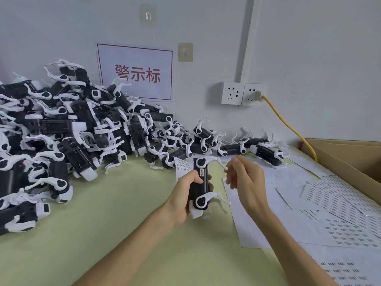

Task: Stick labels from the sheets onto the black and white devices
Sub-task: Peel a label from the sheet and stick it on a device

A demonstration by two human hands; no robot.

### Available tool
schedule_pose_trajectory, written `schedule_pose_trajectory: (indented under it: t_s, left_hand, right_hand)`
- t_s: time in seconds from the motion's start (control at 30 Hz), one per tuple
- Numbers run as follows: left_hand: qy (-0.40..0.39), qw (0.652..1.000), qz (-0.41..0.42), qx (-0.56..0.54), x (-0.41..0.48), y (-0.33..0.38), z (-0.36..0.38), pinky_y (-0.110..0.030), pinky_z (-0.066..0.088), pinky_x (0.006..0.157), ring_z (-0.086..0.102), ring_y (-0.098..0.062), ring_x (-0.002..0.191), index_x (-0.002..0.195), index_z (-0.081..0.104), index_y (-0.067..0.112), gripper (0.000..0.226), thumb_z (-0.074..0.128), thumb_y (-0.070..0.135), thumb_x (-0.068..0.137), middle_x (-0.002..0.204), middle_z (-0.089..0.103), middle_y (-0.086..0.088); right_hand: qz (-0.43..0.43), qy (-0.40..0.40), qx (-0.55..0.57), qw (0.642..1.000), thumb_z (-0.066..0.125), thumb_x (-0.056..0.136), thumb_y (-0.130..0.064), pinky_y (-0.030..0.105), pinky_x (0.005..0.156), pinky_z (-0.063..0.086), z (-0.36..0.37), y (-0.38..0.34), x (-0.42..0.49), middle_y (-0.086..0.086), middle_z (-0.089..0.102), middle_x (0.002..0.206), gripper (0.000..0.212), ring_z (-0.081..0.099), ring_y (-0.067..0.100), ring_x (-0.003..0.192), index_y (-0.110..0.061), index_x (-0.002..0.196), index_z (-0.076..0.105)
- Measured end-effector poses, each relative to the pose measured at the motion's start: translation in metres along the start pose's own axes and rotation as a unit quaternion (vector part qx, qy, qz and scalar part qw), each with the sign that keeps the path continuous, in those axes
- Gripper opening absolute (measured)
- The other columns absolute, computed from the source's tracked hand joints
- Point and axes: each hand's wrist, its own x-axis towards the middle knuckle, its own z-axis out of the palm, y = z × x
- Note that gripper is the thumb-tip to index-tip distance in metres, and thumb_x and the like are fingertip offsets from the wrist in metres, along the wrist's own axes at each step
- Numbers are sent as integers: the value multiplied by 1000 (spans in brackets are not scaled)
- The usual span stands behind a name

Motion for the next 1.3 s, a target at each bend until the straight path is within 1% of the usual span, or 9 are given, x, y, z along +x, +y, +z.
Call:
schedule_pose_trajectory:
  t_s: [0.07, 0.2, 0.33, 0.53, 0.73, 0.87, 1.03, 1.17, 1.3]
  left_hand:
    - [-5, 1000, 0, 0, -1, -1, 1, -33, 45, 65, 54, -22, 68, 93, 65, 10, 33, 60, 27, 65, 83, 59, -10]
    - [8, 1000, -1, 13, -1, 0, 4, -33, 48, 66, 59, -20, 67, 89, 67, 15, 36, 81, 44, 73, 82, 64, -6]
    - [48, 998, 23, 44, 0, -2, 4, -32, 48, 69, 60, -18, 71, 93, 63, 18, 33, 66, 51, 90, 82, 64, -1]
    - [79, 994, 76, 28, -3, 3, 8, -26, 45, 61, 53, -18, 67, 97, 57, 10, 34, 36, 36, 104, 80, 57, -6]
    - [80, 994, 69, 40, -3, 8, 11, -29, 55, 56, 59, -20, 63, 92, 61, 7, 33, 40, 29, 104, 76, 60, -8]
    - [52, 995, 64, 63, -4, 4, 10, -30, 54, 52, 62, -18, 58, 87, 65, 10, 34, 49, 37, 99, 73, 60, -8]
    - [62, 996, 36, 47, -3, 1, 6, -35, 56, 58, 61, -19, 58, 89, 64, 8, 38, 42, 36, 102, 73, 60, -7]
    - [67, 998, 19, 6, -2, 0, 5, -37, 55, 61, 61, -20, 61, 94, 60, 8, 35, 43, 38, 98, 75, 60, -6]
    - [60, 998, 15, -10, 0, 1, 4, -36, 53, 59, 64, -23, 63, 91, 58, 9, 35, 47, 41, 95, 74, 62, -7]
  right_hand:
    - [2, 6, 4, 1000, 45, 96, -26, 23, 50, 40, -1, 2, 0, 14, 58, 59, 37, 48, 16, 54, -15, 63, 58]
    - [6, 8, 11, 1000, 45, 96, -27, 21, 48, 40, -2, 4, 1, 13, 60, 58, 38, 50, 15, 53, -12, 65, 61]
    - [11, 0, 10, 1000, 41, 98, -33, 21, 49, 41, -1, 4, 2, 10, 61, 58, 43, 50, 15, 51, -11, 69, 64]
    - [11, -12, -11, 1000, 42, 102, -27, 22, 50, 41, -2, 6, 1, 6, 61, 58, 42, 51, 13, 53, -12, 69, 64]
    - [16, -17, -8, 1000, 42, 97, -30, 21, 50, 41, -2, 5, 2, 7, 61, 59, 40, 51, 15, 52, -12, 68, 64]
    - [20, -19, 13, 1000, 41, 96, -34, 23, 51, 41, -4, 4, 5, 8, 64, 68, 36, 52, 16, 52, -19, 73, 64]
    - [44, -41, 27, 998, 39, 96, -45, 31, 55, 42, -4, 5, 6, 4, 67, 83, 31, 60, 20, 57, -30, 95, 66]
    - [65, -104, 36, 992, 36, 95, -55, 31, 62, 48, -2, 2, 5, -10, 69, 99, 47, 67, 21, 75, -28, 120, 66]
    - [72, -152, 17, 986, 34, 93, -58, 26, 68, 51, 2, 0, -1, -8, 67, 116, 52, 68, 16, 87, -34, 133, 58]
